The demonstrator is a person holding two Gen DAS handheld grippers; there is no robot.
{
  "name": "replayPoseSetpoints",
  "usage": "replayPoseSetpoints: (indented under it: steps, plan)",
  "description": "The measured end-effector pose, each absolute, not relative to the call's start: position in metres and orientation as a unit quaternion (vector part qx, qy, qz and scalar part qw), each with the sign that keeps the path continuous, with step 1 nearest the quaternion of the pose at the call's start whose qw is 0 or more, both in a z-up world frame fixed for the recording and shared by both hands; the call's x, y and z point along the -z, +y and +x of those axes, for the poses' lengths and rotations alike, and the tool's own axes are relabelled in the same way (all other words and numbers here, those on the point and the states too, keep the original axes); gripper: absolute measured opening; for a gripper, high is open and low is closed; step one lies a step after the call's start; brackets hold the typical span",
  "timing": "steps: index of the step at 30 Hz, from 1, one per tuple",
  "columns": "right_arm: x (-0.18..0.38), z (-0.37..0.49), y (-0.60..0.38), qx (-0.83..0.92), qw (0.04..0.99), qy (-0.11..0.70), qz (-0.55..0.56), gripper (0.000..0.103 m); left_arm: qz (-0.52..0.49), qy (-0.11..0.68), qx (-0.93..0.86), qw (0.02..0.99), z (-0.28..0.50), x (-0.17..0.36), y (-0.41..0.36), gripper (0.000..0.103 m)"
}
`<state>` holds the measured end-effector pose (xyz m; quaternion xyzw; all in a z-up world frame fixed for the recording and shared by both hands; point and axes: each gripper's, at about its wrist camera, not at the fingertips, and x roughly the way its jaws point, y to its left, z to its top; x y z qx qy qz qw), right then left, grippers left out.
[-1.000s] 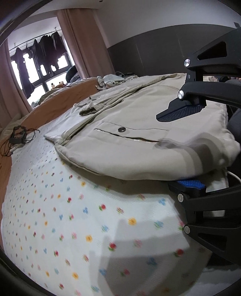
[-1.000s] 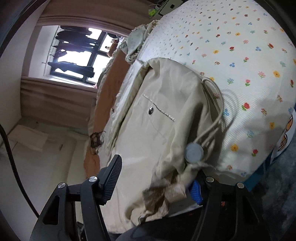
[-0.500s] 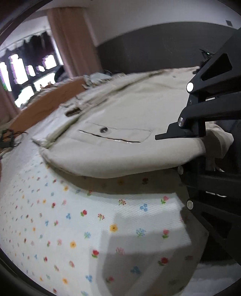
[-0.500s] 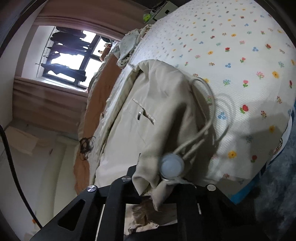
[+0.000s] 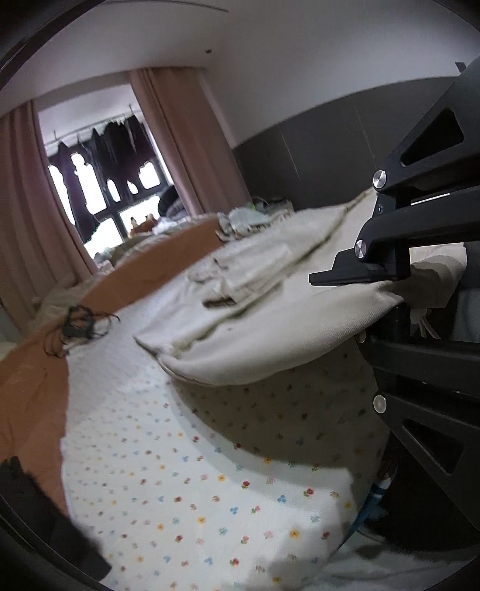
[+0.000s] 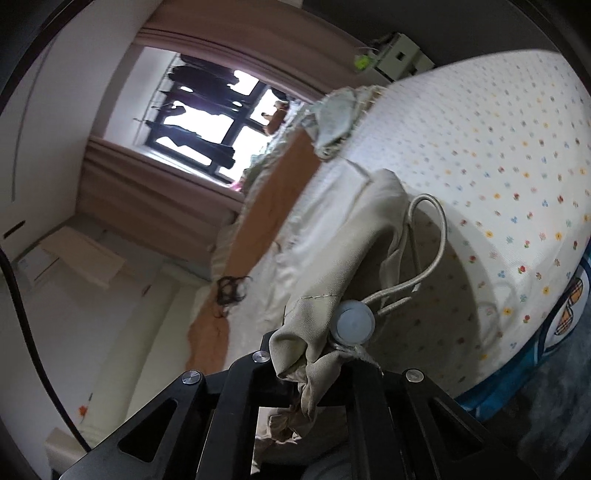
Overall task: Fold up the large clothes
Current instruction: 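Lift the held jacket edge with both tools, fold it over, and release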
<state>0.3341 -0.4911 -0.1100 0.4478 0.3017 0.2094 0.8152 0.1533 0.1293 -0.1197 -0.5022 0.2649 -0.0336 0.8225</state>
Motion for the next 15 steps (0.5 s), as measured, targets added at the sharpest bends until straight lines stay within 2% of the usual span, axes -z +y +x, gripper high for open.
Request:
replayPoseSetpoints:
  steps: [15]
  plan:
    - [0.012, 0.261, -0.493, -0.29, 0.821, 0.226, 0.436, 0.007, -0.522, 0.134, 0.094, 0.837, 0.079, 0.016, 0.13, 0.006]
